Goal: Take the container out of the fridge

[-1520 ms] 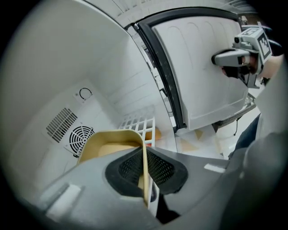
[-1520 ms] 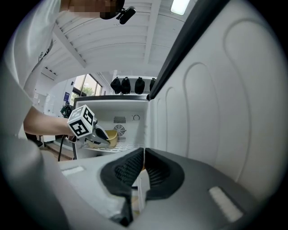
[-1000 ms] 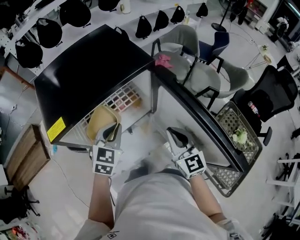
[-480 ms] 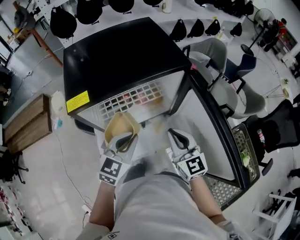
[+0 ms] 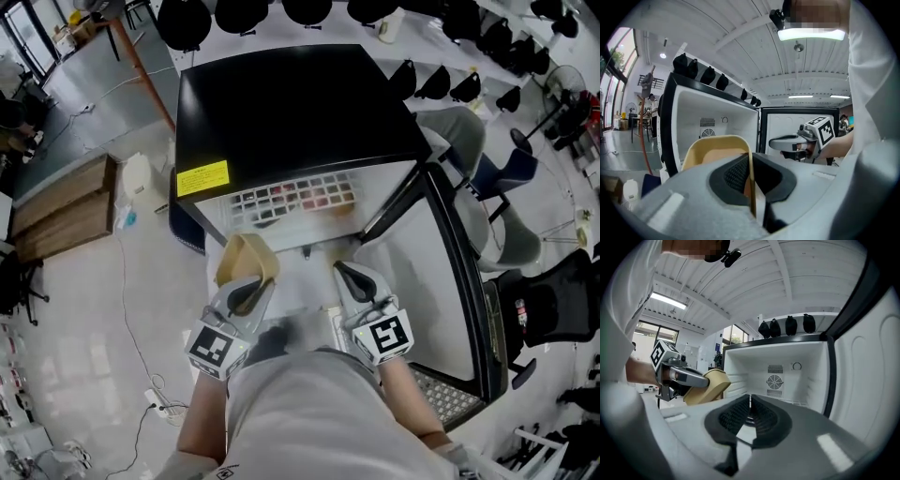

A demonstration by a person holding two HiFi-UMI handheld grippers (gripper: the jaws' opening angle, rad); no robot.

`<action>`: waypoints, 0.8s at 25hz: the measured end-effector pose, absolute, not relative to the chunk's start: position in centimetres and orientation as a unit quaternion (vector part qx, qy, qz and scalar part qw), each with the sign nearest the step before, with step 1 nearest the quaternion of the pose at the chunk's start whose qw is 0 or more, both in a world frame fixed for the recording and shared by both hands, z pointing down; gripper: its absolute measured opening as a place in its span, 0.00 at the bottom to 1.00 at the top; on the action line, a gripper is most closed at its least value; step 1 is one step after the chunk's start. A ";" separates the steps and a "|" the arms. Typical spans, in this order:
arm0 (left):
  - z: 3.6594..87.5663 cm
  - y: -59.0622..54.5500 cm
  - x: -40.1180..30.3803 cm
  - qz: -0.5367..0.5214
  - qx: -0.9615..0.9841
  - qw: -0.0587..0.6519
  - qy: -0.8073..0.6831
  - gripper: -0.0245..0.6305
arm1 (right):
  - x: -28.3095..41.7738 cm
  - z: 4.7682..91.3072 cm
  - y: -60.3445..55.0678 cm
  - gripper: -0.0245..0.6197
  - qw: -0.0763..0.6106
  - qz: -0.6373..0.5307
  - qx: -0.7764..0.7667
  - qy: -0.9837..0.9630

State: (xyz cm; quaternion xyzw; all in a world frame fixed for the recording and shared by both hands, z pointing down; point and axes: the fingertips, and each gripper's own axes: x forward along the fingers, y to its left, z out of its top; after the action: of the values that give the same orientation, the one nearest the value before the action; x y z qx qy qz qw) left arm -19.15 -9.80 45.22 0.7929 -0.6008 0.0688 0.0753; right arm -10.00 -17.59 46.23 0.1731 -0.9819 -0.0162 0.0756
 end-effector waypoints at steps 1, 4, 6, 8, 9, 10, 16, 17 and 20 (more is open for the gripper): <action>45.0 -9.6 -19.4 0.061 0.793 0.074 -0.602 0.06 | -10.4 46.1 -17.4 0.06 0.075 -0.018 0.168 -0.983; 44.8 -9.1 -20.2 0.043 0.789 0.077 -0.608 0.06 | -11.3 45.8 -17.0 0.06 0.078 -0.023 0.156 -0.984; 44.7 -8.8 -20.7 0.020 0.789 0.084 -0.609 0.06 | -11.7 45.7 -16.7 0.06 0.079 -0.026 0.150 -0.985; 44.2 -8.5 -21.1 -0.006 0.789 0.090 -0.608 0.06 | -12.0 45.6 -16.6 0.06 0.081 -0.027 0.145 -0.986; 44.0 -8.4 -21.4 -0.019 0.789 0.092 -0.607 0.06 | -12.1 45.6 -16.5 0.06 0.082 -0.027 0.143 -0.986; 43.7 -8.3 -21.6 -0.031 0.789 0.092 -0.607 0.06 | -12.1 45.5 -16.4 0.06 0.083 -0.027 0.141 -0.986; 42.8 -7.9 -22.9 -0.077 0.785 0.096 -0.607 0.06 | -12.1 45.1 -16.0 0.06 0.084 -0.028 0.139 -0.986; 42.7 -7.9 -22.9 -0.081 0.786 0.097 -0.606 0.06 | -12.0 45.0 -16.0 0.06 0.083 -0.028 0.140 -0.986; 42.5 -8.0 -22.9 -0.087 0.788 0.095 -0.602 0.06 | -11.8 45.0 -16.0 0.06 0.080 -0.021 0.141 -0.987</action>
State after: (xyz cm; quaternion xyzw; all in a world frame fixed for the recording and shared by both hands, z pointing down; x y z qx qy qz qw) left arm -22.88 -8.00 42.48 0.7883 -0.6016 -0.0873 0.0952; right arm -11.77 -16.05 44.96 0.1407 -0.9866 -0.0208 0.0805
